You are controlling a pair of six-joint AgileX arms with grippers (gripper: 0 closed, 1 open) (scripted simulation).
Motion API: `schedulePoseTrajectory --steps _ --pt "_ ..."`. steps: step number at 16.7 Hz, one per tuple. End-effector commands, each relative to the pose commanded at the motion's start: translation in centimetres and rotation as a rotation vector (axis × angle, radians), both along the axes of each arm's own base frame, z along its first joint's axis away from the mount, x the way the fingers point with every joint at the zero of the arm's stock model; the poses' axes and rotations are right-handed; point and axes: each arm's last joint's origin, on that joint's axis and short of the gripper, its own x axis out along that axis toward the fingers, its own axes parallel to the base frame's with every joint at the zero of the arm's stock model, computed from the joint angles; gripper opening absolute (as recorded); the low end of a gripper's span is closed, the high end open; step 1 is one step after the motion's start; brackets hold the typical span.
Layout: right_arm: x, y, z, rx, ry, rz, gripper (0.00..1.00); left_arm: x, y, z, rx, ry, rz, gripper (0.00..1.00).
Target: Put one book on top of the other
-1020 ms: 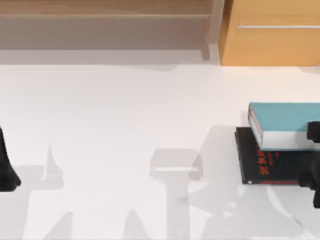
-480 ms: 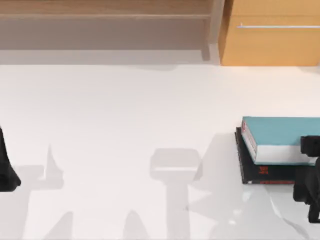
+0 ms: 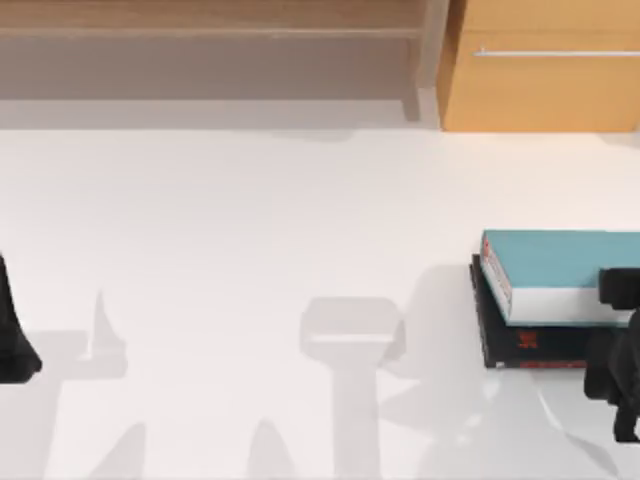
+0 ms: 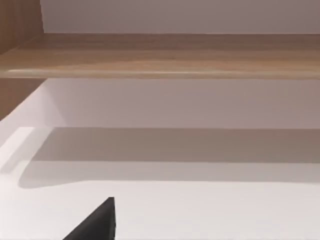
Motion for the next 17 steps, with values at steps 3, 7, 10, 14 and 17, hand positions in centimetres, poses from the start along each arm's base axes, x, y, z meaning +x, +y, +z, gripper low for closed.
schedulePoseTrajectory --steps 3,7,10,14,17 --pt "0.0 0.0 0.0 0.0 0.0 0.0 0.38 0.0 0.0 0.0 0.0 0.0 0.0 1.0" --pt "0.0 0.0 0.0 0.0 0.0 0.0 0.68 0.0 0.0 0.0 0.0 0.0 0.0 1.0" --pt "0.0 0.0 0.0 0.0 0.0 0.0 0.9 0.0 0.0 0.0 0.0 0.0 0.0 1.0" --pt "0.0 0.0 0.0 0.0 0.0 0.0 1.0 0.0 0.0 0.0 0.0 0.0 0.0 1.0" --pt "0.0 0.0 0.0 0.0 0.0 0.0 1.0 0.0 0.0 0.0 0.0 0.0 0.0 1.0"
